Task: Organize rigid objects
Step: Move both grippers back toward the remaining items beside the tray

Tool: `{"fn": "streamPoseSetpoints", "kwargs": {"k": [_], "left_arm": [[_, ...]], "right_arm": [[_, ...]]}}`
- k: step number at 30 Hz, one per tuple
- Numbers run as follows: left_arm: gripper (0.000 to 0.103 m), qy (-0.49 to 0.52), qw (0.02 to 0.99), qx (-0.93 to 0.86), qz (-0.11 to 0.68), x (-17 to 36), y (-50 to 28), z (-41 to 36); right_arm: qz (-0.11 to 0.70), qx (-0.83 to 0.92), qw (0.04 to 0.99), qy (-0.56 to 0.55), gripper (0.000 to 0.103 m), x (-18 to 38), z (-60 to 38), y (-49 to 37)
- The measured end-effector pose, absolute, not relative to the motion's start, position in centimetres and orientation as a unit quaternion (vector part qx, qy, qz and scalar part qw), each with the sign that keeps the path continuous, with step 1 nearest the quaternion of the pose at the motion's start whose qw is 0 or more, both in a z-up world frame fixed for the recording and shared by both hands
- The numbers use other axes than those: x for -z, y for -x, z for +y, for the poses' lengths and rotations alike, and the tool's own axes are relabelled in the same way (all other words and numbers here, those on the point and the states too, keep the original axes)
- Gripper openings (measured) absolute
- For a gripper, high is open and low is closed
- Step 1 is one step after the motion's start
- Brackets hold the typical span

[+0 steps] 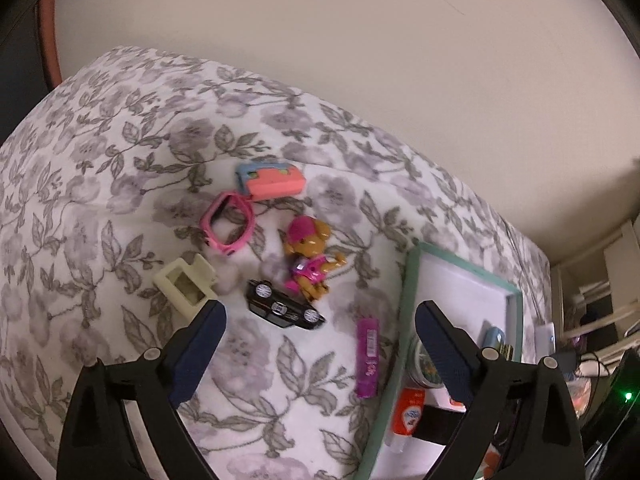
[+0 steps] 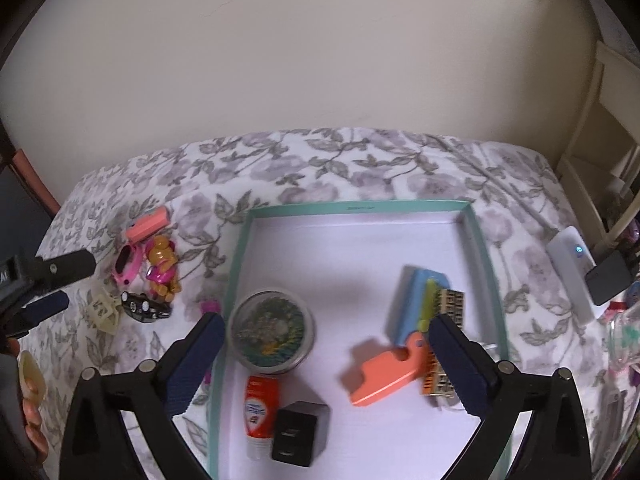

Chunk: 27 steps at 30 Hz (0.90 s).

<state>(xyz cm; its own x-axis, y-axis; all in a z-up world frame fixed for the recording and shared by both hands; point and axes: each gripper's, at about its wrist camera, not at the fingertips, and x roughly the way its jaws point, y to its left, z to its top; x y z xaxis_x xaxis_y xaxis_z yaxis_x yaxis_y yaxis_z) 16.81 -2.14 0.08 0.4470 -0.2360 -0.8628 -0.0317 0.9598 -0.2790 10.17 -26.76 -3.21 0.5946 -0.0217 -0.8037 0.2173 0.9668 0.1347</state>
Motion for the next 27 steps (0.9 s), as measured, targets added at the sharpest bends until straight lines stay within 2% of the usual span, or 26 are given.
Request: {"fn": "streamPoseSetpoints", "kwargs": {"k": [8, 18, 27], "left_arm": [[0.096, 0.163, 0.845, 0.002, 0.509, 0.3, -18.1, 4.0], [0.096, 0.149, 0.845, -0.092, 0.505, 1.4, -18.7, 11.1], [0.096, 0.153, 0.833, -0.078, 0.526, 3.9, -19.8, 11.0]], "right_arm": [[0.441, 0.020, 0.891, -0.108, 0.103, 3.3, -22.4, -11.4], [0.449, -0.069, 0.887, -0.081, 0.103, 4.8, -14.7, -13.2], [0.467, -0.078, 0.879, -0.052, 0.103, 6.5, -12.5, -13.7]]}}
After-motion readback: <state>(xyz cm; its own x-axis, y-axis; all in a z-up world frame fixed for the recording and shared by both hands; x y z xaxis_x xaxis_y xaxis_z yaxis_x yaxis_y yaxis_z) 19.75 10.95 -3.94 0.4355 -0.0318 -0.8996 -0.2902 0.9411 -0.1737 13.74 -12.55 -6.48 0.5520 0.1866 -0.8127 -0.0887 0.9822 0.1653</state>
